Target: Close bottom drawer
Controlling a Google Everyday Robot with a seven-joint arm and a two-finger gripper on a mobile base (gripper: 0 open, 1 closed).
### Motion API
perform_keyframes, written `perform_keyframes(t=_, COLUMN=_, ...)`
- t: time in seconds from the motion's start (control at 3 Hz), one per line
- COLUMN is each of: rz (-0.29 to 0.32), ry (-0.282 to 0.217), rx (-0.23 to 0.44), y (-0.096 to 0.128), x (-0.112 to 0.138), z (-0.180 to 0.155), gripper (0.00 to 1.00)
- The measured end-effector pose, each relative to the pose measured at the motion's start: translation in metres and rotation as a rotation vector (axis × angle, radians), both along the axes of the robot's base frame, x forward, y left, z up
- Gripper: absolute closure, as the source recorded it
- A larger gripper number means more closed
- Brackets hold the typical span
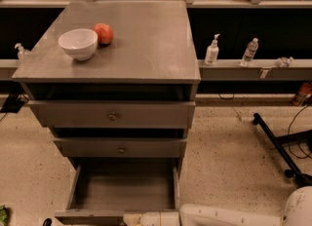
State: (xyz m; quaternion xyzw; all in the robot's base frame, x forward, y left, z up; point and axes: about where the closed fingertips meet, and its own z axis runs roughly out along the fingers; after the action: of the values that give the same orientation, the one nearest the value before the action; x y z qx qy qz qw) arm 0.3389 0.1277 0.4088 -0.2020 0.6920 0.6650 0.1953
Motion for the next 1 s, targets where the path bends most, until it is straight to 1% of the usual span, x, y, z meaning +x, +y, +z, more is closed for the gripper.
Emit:
perform_keyframes(t=0.33, rz=0.001, ry=0.002, rx=0.001, y=0.0, x=-0.001, z=0.0, gripper=0.0)
perform_keyframes(t=0.67, rz=0.001, ry=-0.038, rx=0.017, y=0.004, x=0.002, z=-0.013, gripper=0.0)
perform_keyframes(t=1.0, rz=0.041, ry=-0.219, rx=0.006, y=0.01, x=0.017, z=-0.038, gripper=0.0)
